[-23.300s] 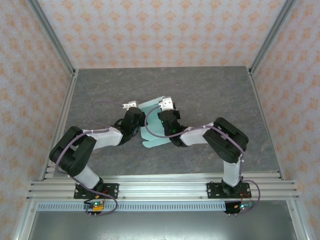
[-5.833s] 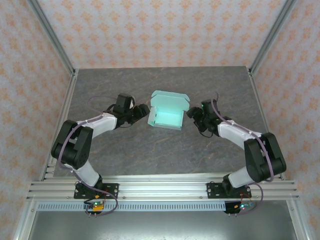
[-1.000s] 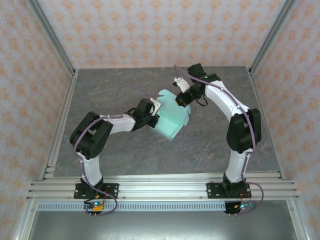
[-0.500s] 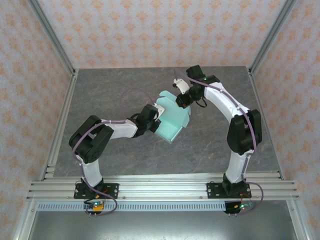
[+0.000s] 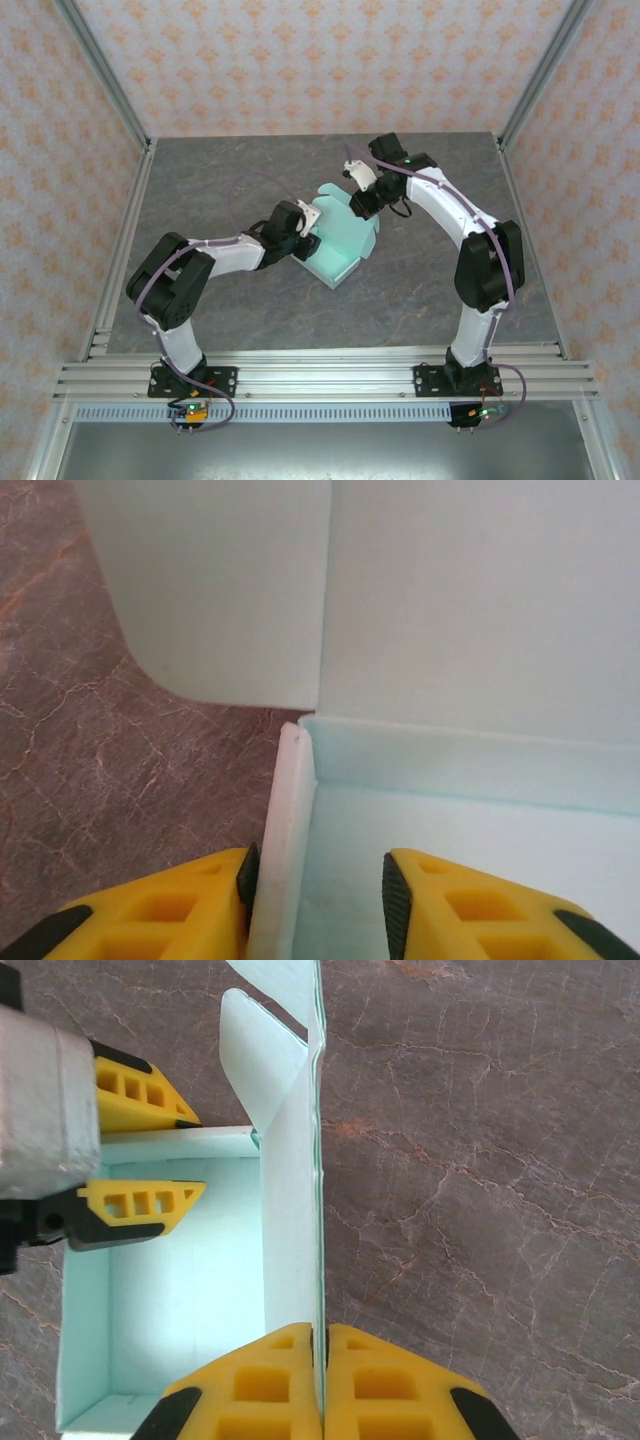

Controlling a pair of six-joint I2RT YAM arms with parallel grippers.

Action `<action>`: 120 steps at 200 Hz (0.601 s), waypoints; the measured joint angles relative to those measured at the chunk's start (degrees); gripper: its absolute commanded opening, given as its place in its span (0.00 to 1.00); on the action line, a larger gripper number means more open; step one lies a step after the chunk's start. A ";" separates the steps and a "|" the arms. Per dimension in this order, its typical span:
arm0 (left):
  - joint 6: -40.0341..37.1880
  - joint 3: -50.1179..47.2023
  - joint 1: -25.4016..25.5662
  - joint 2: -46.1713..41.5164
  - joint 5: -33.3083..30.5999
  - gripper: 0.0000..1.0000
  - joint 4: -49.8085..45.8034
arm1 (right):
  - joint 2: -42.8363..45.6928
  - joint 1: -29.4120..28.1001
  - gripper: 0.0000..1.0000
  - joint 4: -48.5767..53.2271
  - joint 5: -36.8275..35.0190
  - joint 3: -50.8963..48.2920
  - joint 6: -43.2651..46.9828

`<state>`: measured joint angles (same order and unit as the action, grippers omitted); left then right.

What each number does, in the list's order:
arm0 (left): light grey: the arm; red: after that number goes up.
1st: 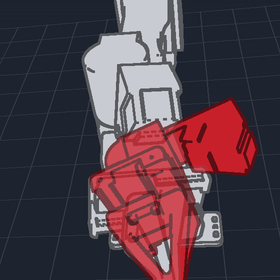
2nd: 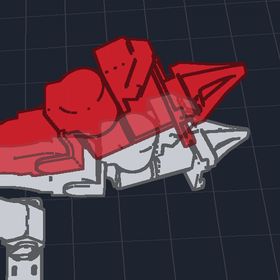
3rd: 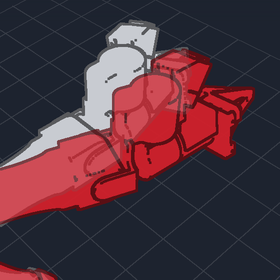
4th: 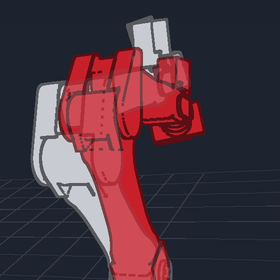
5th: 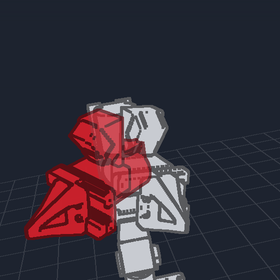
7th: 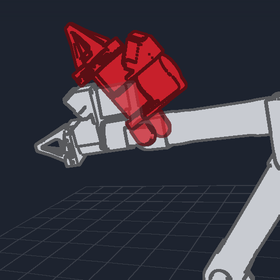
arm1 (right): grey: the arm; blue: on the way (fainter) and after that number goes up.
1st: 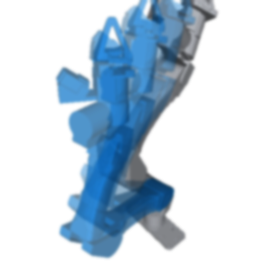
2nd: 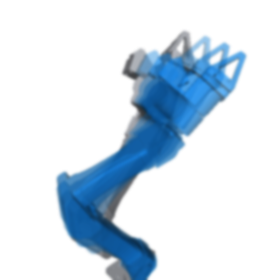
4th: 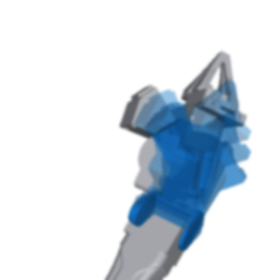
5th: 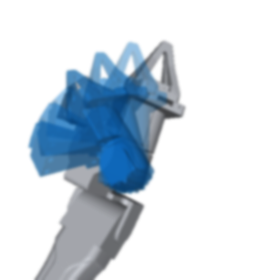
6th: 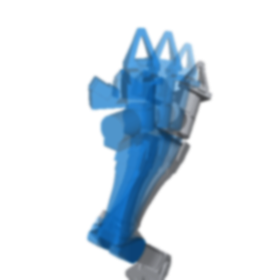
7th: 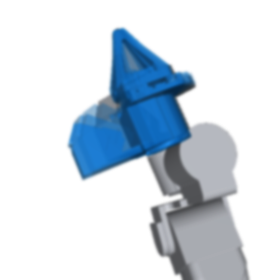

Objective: Fold the paper box

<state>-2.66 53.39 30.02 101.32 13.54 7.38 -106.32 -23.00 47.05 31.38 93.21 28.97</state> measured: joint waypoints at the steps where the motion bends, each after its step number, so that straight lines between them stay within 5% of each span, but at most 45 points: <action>1: 0.13 0.02 -0.07 -0.04 0.07 0.46 -0.09 | 0.00 -0.02 0.03 -0.02 -0.04 0.00 -0.02; 72: 1.33 1.31 -3.48 -1.75 4.52 0.53 -7.43 | 0.00 -0.13 0.03 0.07 -2.73 0.00 2.69; 120: 0.61 2.84 -3.50 -1.38 5.31 0.37 -11.10 | 0.37 -1.38 0.02 0.07 -3.41 0.00 4.57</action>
<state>-2.04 56.23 26.52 99.94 18.85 -3.73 -105.95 -24.38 47.11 27.97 93.21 33.54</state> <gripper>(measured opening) 0.384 0.065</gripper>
